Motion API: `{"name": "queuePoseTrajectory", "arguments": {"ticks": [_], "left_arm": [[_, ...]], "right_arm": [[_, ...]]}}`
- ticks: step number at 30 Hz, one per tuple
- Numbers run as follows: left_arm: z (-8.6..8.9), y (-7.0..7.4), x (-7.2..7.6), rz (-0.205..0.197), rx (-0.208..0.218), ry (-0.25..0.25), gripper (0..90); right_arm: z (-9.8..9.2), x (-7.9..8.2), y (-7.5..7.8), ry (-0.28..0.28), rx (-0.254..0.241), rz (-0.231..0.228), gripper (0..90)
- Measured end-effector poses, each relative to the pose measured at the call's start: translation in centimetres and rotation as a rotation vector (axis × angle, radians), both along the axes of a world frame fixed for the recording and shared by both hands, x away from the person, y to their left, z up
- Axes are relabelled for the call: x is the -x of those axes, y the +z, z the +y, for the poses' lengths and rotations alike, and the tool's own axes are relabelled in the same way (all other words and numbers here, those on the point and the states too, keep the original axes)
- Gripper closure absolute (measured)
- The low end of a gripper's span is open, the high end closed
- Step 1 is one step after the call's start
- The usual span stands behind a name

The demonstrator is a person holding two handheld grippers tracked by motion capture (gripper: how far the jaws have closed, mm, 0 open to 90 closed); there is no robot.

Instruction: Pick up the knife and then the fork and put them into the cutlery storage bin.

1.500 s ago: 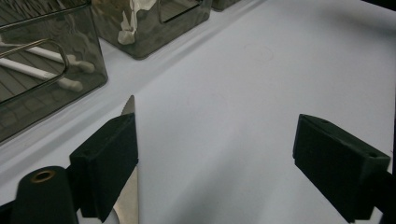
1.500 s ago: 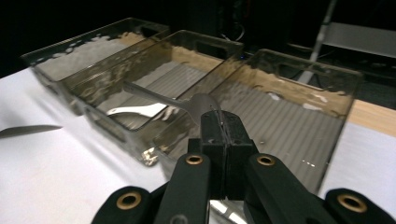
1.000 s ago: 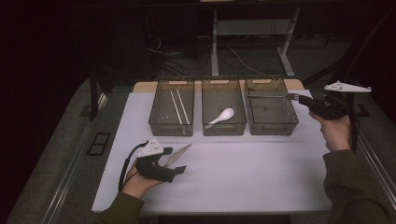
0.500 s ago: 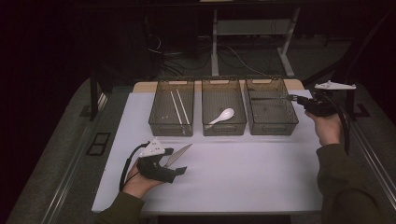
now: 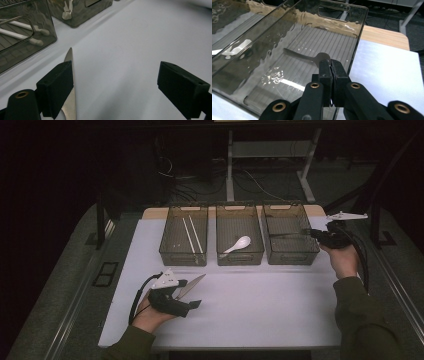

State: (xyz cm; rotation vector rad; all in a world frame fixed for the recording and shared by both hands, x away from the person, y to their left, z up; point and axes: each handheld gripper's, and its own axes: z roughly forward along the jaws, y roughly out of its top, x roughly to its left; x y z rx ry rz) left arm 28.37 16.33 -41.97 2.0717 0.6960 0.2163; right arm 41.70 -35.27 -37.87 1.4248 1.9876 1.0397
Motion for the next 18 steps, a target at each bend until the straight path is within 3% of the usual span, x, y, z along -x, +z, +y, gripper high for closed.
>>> {"name": "queuePoseTrajectory", "arguments": {"ticks": [8,14,18], "left_arm": [[-0.1,0.0,0.0,0.002,0.005,0.002,12.8],[-0.1,0.0,0.1,0.001,0.007,0.000,12.8],[-0.1,0.0,0.1,0.000,0.005,0.001,12.8]], "right_arm": [[-0.5,0.7,-0.3,0.052,-0.058,0.037,83.2],[-0.7,1.1,-0.5,0.075,-0.068,0.050,72.5],[-1.0,1.1,-0.5,0.079,-0.084,0.035,64.0]]}}
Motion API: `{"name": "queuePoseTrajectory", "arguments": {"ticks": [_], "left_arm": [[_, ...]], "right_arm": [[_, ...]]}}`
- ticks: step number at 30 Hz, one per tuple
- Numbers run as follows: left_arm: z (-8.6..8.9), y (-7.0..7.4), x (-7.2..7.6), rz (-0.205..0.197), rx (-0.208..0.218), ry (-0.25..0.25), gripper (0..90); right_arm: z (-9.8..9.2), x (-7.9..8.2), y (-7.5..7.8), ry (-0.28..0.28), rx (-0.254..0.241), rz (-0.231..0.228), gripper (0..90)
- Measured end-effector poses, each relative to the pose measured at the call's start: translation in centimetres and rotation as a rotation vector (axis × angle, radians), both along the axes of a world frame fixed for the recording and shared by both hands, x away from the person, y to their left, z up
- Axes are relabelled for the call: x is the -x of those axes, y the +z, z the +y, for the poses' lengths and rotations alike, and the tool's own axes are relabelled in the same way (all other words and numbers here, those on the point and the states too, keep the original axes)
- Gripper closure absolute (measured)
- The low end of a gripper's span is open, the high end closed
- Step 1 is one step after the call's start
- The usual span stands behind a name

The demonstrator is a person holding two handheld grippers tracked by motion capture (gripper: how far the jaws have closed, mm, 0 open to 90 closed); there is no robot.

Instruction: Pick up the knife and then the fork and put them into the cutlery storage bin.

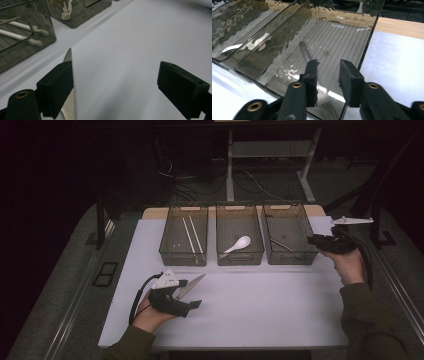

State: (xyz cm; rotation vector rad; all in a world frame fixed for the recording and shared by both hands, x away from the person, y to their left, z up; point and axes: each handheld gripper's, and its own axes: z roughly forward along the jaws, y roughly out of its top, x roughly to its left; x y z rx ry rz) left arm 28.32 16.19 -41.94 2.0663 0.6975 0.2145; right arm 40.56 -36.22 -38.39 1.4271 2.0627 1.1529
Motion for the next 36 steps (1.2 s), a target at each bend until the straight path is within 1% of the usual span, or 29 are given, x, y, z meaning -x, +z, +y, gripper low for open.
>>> {"name": "queuePoseTrajectory", "arguments": {"ticks": [3,5,7,8,9,14,16,18,20,24,25,29,31,34,36], "left_arm": [[0.0,0.0,0.0,0.000,0.002,0.001,12.8],[0.0,0.0,0.0,0.000,0.000,0.000,12.8],[0.1,0.0,0.0,-0.002,-0.001,-0.001,12.8],[0.1,0.0,-0.1,0.000,-0.001,-0.001,12.8],[0.2,0.0,-0.1,0.001,-0.001,0.000,12.8],[0.2,0.1,0.0,-0.003,0.000,0.005,13.2],[0.3,0.2,-0.1,-0.004,-0.003,0.005,13.3],[0.4,0.2,-0.1,-0.002,0.002,0.012,13.5],[0.5,0.2,-0.1,-0.003,-0.002,0.013,13.9],[0.8,0.3,-0.2,-0.005,-0.013,0.022,15.3],[0.8,0.3,-0.3,-0.006,-0.016,0.027,15.7],[1.3,0.3,-0.4,-0.009,-0.024,0.048,20.0],[1.6,0.4,-0.6,-0.009,-0.044,0.054,22.6],[2.1,0.3,-0.8,-0.007,-0.057,0.071,26.6],[2.5,0.2,-0.9,-0.001,-0.080,0.082,30.0]], "right_arm": [[-0.1,0.1,0.2,0.002,-0.028,-0.003,55.5],[-0.1,0.3,0.4,0.011,-0.035,-0.016,50.6],[0.0,0.6,0.6,0.032,-0.054,-0.028,45.4],[0.1,0.7,0.8,0.039,-0.056,-0.037,40.8],[0.3,1.0,0.9,0.041,-0.058,-0.042,40.1],[1.1,2.2,1.6,0.102,-0.083,-0.035,37.6],[1.4,2.7,1.6,0.126,-0.093,-0.049,36.7],[1.7,3.3,1.7,0.151,-0.097,-0.044,36.3],[2.0,4.0,1.6,0.180,-0.102,-0.043,35.9],[2.7,5.3,1.2,0.225,-0.092,-0.035,34.4],[2.9,5.6,1.0,0.232,-0.095,-0.026,34.2],[3.7,6.9,0.3,0.284,-0.087,-0.012,33.9],[4.1,7.6,0.0,0.314,-0.082,-0.004,33.8],[4.7,8.5,-0.3,0.350,-0.081,0.003,33.6],[5.0,9.0,-0.6,0.367,-0.078,-0.001,33.0]]}}
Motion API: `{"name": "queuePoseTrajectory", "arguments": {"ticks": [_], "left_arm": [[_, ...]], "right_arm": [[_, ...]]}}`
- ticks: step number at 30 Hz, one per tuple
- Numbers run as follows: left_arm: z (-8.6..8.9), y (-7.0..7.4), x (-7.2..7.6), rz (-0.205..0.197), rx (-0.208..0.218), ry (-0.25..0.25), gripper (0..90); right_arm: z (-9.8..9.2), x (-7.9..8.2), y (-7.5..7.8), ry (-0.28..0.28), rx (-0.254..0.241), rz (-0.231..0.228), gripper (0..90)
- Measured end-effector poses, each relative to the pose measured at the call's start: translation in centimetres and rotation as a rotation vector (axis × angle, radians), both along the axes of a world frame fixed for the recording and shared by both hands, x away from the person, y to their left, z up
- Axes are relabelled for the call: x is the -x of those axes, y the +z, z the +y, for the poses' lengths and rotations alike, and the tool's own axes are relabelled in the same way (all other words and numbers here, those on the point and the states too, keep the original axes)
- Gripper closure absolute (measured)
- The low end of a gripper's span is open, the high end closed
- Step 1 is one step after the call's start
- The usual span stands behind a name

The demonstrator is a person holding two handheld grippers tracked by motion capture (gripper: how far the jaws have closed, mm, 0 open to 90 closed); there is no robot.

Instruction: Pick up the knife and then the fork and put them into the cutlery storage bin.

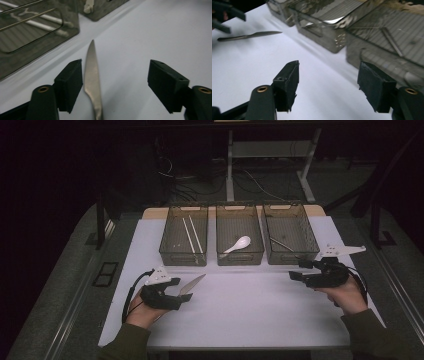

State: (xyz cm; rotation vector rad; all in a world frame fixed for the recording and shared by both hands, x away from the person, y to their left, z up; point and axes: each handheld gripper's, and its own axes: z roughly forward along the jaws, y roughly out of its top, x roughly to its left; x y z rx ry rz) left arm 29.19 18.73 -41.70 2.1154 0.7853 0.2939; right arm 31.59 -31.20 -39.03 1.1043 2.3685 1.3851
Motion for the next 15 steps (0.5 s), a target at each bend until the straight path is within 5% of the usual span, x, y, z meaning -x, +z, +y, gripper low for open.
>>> {"name": "queuePoseTrajectory", "arguments": {"ticks": [15], "left_arm": [[1.8,-1.7,0.3,0.098,-0.081,0.048,57.7]], "right_arm": [[1.6,2.5,-1.8,0.065,0.022,0.020,33.0]]}}
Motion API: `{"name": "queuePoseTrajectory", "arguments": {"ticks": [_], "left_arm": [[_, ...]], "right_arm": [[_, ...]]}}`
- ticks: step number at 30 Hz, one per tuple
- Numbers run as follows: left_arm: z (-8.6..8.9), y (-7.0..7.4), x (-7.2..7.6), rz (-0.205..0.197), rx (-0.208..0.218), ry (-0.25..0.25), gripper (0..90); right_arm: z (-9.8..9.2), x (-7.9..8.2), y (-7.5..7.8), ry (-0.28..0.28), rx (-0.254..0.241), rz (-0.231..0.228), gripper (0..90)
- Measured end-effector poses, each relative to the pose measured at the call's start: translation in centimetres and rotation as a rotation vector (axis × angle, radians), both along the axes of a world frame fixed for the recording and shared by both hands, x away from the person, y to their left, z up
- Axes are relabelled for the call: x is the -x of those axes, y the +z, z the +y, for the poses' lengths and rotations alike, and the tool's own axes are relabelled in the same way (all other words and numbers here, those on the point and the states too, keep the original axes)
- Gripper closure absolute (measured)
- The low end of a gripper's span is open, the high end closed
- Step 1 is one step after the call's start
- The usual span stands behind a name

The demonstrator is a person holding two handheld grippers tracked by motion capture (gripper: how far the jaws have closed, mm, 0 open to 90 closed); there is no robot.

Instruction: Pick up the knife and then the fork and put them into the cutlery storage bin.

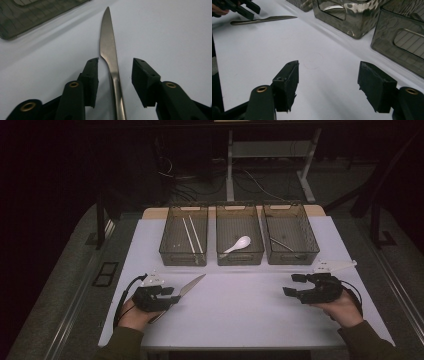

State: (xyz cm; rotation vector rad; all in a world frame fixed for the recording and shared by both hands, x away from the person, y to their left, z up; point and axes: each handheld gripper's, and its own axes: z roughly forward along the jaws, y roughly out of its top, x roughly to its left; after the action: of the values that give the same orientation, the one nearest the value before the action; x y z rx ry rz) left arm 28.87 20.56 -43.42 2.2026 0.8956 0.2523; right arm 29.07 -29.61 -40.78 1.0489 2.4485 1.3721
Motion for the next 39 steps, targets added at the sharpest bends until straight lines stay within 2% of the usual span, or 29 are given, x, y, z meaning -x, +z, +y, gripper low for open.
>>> {"name": "queuePoseTrajectory", "arguments": {"ticks": [2,4,7,8,12,14,16,17,19,22,23,29,33,36,39], "left_arm": [[-0.2,-0.1,0.0,0.009,0.002,0.002,60.8],[-0.2,-0.2,-0.1,0.011,-0.023,-0.005,63.3],[-0.4,-0.4,0.0,0.025,-0.033,-0.004,68.0],[-0.3,-0.4,-0.1,0.027,-0.048,-0.019,68.6],[-0.6,-0.6,-0.1,0.029,-0.057,-0.029,71.8],[-0.6,-0.6,-0.1,0.031,-0.059,-0.016,74.4],[-0.5,-0.7,-0.1,0.026,-0.059,-0.015,76.7],[-0.5,-0.8,-0.1,0.028,-0.042,-0.007,77.0],[-0.4,-0.9,0.0,0.026,-0.037,-0.005,77.2],[-0.5,-0.8,0.0,0.026,-0.053,-0.003,78.0],[-0.6,-0.8,0.0,0.031,-0.043,0.009,78.6],[-0.6,-0.7,-0.2,0.032,-0.059,-0.013,79.7],[-0.6,-0.5,-0.3,0.046,-0.048,-0.012,79.7],[-0.8,-0.2,-0.3,0.041,-0.026,-0.020,79.7],[-1.0,0.3,-0.2,0.018,-0.016,-0.034,79.7]], "right_arm": [[0.0,0.1,-0.1,0.000,0.005,-0.001,32.9],[0.0,0.0,-0.1,-0.004,0.004,-0.001,33.0],[-0.1,0.0,-0.1,-0.006,0.005,0.001,32.9],[-0.1,0.0,-0.1,-0.006,0.005,0.000,33.0],[-0.1,0.0,-0.2,-0.007,0.006,0.001,32.9],[-0.1,0.0,-0.2,-0.008,0.005,0.003,32.9],[-0.1,0.0,-0.2,-0.007,0.005,0.003,32.9],[-0.1,-0.1,-0.2,-0.004,0.009,-0.001,32.9],[0.0,-0.1,-0.3,0.000,0.010,0.000,33.0],[0.1,-0.1,-0.3,0.000,0.008,0.007,33.0],[0.1,-0.1,-0.3,0.002,0.010,0.005,33.0],[0.2,-0.1,-0.3,0.006,0.013,0.007,33.3],[0.1,-0.1,-0.2,0.004,0.006,0.005,33.6],[0.0,-0.1,-0.1,0.001,-0.001,0.006,33.7],[-0.1,-0.1,-0.1,0.000,-0.006,0.006,33.8]]}}
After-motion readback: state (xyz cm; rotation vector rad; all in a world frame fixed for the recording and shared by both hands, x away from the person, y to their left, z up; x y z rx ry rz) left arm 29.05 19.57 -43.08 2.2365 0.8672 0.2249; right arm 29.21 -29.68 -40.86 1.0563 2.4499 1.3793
